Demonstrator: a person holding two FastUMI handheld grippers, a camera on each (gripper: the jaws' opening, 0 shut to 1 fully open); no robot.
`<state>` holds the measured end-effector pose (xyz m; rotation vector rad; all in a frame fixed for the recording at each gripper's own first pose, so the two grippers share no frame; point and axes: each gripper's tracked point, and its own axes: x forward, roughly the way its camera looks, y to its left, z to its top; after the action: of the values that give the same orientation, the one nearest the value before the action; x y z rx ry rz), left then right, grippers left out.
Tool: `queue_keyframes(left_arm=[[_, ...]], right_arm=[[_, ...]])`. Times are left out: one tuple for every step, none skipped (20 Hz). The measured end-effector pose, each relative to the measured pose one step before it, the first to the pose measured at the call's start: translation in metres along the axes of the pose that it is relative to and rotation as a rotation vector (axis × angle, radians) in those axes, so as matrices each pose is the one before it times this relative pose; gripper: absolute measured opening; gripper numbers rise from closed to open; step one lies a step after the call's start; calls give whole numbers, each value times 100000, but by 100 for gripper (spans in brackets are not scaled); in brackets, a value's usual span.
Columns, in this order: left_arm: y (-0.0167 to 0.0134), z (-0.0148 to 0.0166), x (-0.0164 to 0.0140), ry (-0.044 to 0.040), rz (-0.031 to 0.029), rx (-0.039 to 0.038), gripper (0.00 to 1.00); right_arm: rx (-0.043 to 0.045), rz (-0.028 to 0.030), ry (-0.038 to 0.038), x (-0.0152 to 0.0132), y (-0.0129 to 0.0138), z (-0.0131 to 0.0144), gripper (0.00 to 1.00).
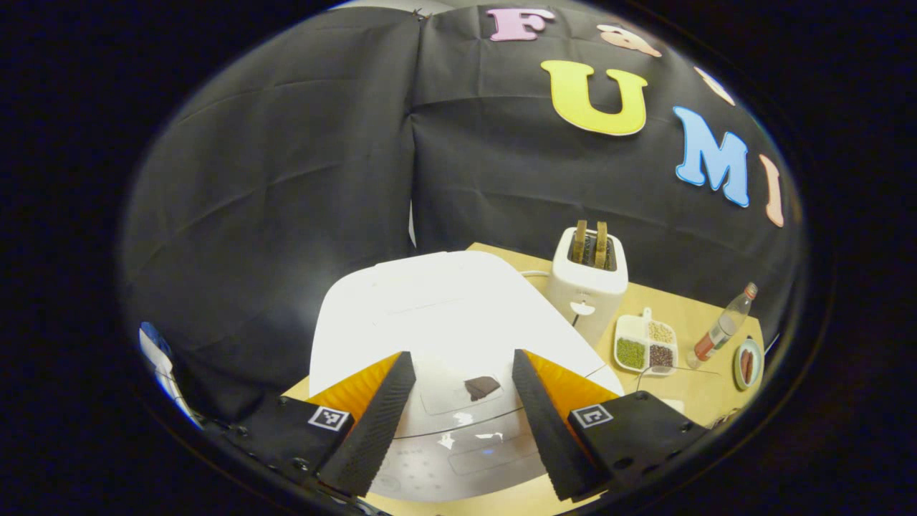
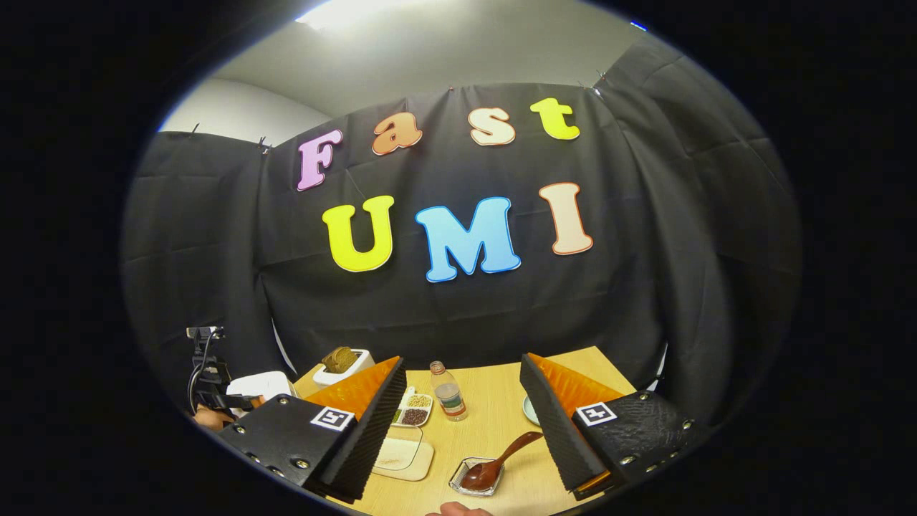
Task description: Close the left gripper, press the button to open the rice cooker; take a wooden spoon from the chopstick holder with the right hand, scoop a spoonful of rice and pour it into the rice cooker, then put the wooden spoon back into the chopstick holder.
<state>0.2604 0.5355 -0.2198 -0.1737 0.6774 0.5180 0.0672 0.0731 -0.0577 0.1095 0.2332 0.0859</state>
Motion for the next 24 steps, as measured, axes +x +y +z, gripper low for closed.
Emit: queue_keyframes(left_arm=[[-67,188,-65,-1262,-1029,1264,97],[-250,234,-211,-1809,-2187,596,97],[-584,296,-834,-1026,-2908,-1704,94],[-406,854,-887,-3563,-1531,-977,97],[-659,1373,-991,-5039,-2247,969,98],[-957,1505,-1379,-5331,-1966,1541,98],[-1185,1874,-1595,-5863,-1940,1483,98],[-1371,2053,-1481,-5751,-2515,708,97],[-1749,2162,-1459,-5195,-3148,-238,97],[-1836,2022,-1649,-5444,-2895,-394,98],[-1960,1758,-1202,-3468,-3287,-514,96],[-2301,1391,-1408,-2779,-3381,-423,96],[-2238,1185,-1299,-2412,-2920,5,97],[-1944,927,-1228,-2367,-3012,257,97],[-2153,916,-995,-2816,-3168,1086,96],[-1551,1168,-657,-2502,-1768,1759,97],[-1421,669,-789,-1508,-1727,844,96],[-1639,352,-465,-434,-2759,-468,97],[-1277,167,-437,167,-2203,-807,97],[-897,-129,-486,563,-441,239,97],[-418,-108,-196,313,-211,582,97],[-357,-136,-93,396,-652,936,99],[-174,-144,55,474,-242,975,99],[-201,-50,-107,151,-43,627,94]], right_arm=[[919,-249,-258,-104,6,99,96],[1118,248,-878,-146,61,310,97],[741,327,-1166,-159,23,345,97],[-117,-308,-1434,-133,-164,429,96],[-864,-889,-1157,-48,-393,274,96],[-878,-751,-815,-20,-331,196,96],[-955,-376,-389,-19,-70,125,96],[-1233,-625,-59,-71,-168,39,96],[-1130,-482,-108,-97,-192,-59,96],[-601,-443,-338,-7,-143,154,96],[-149,-504,-372,-43,-102,182,96],[36,-303,-465,100,-84,101,96],[-170,-353,-658,-62,-94,123,96],[-206,-164,-968,-93,-67,275,96],[-430,-148,-823,-229,-85,307,96],[-683,-20,-593,-102,92,193,96],[-869,-9,-662,-63,-166,233,96],[-1117,130,-602,-55,72,144,96],[-1111,81,-237,-190,-5,-6,96],[-743,234,-18,-115,144,-51,96],[74,341,-181,-189,244,19,96],[236,216,-283,-123,190,65,97],[54,-389,-270,-173,-36,-20,97],[237,259,6,-40,224,9,96]])
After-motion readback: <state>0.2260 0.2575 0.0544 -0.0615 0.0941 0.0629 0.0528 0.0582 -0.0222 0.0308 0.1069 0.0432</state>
